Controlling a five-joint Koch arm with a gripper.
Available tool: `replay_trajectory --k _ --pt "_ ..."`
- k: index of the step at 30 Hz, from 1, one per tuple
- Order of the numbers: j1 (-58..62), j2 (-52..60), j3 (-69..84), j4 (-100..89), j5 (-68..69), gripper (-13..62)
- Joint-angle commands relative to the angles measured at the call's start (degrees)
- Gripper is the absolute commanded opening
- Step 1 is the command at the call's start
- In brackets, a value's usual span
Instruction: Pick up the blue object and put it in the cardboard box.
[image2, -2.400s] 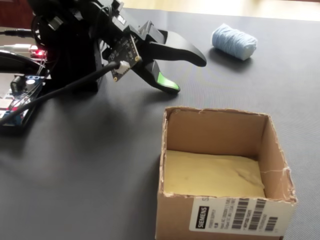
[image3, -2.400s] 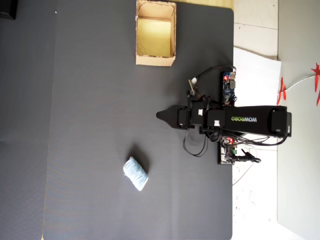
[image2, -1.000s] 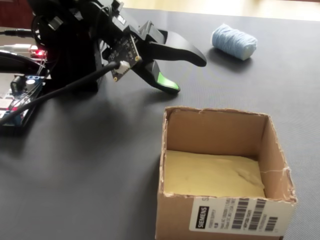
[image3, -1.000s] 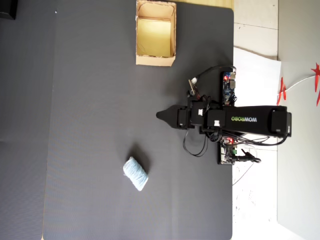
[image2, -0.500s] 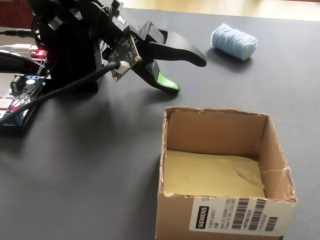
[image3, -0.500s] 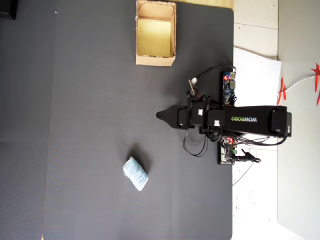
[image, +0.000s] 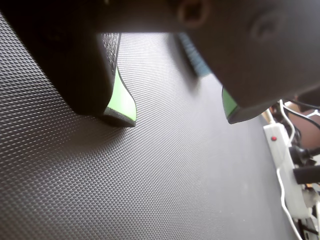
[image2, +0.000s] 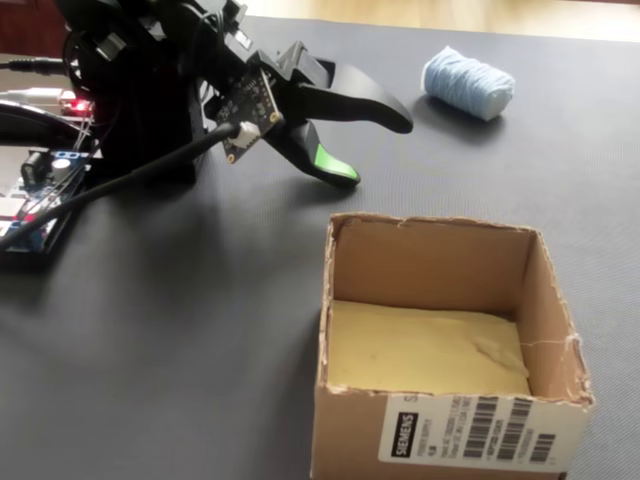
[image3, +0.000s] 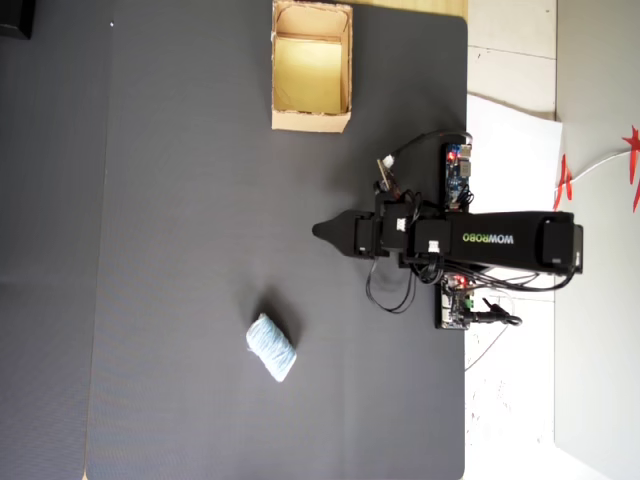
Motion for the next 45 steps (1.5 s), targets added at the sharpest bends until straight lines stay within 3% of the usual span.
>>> replay_trajectory --k 1,30,45 --pt "-0.18 4.75 2.29 5.8 0.7 34.0" --pt "-37.62 5.01 1.49 -4.04 1.14 34.2" --pt "-39.02 -0.7 -23.03 10.81 0.53 33.8"
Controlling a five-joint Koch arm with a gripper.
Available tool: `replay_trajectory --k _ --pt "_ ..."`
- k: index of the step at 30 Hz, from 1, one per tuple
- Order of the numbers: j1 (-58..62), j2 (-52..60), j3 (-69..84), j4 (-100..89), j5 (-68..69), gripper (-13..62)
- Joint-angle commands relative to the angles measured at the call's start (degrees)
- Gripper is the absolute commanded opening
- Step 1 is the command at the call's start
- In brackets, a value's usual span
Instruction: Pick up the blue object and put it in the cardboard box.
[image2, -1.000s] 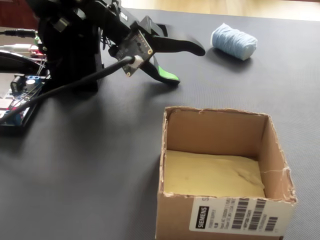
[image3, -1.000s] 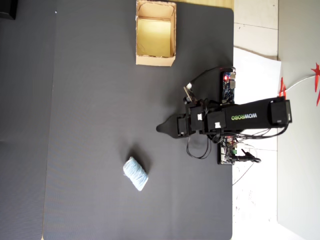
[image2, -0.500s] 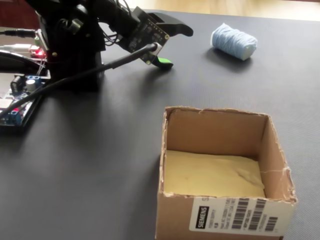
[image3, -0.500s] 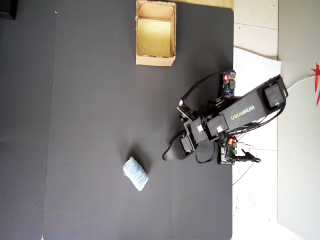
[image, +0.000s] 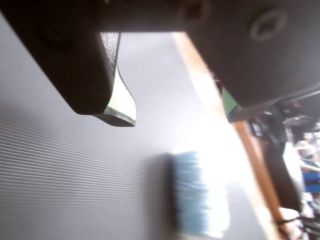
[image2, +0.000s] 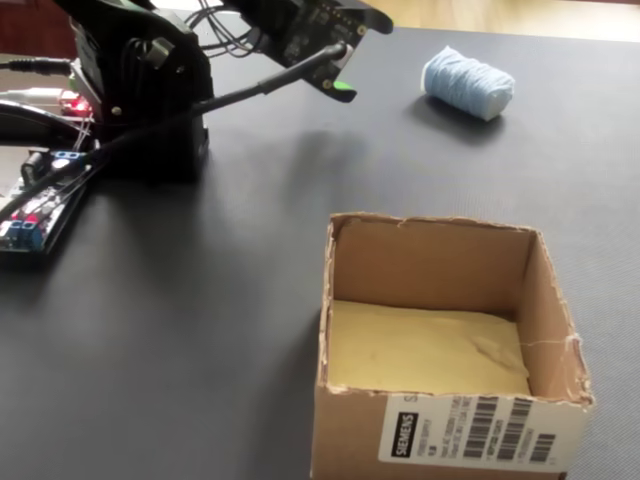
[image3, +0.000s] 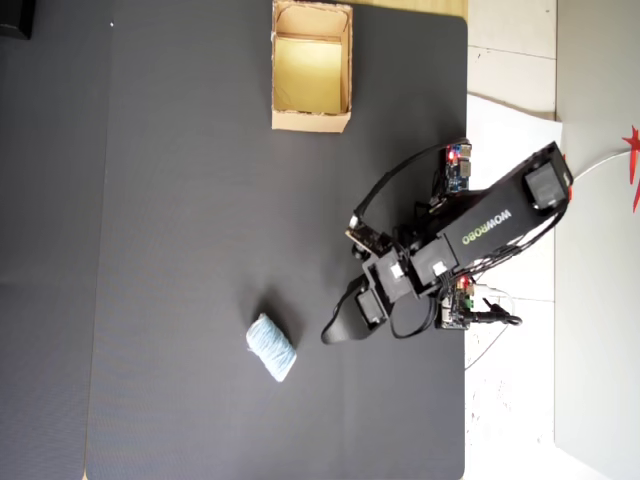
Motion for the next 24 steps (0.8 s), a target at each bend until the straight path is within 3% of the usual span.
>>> replay_trajectory --k 1,10,24 --pt "-0.44 -1.05 -8.0 1.76 0.62 33.8" --pt "-0.18 -18.02 -34.63 24.35 -0.88 33.6" --pt "1.76 -39.73 -53.26 30.67 -0.88 33.7"
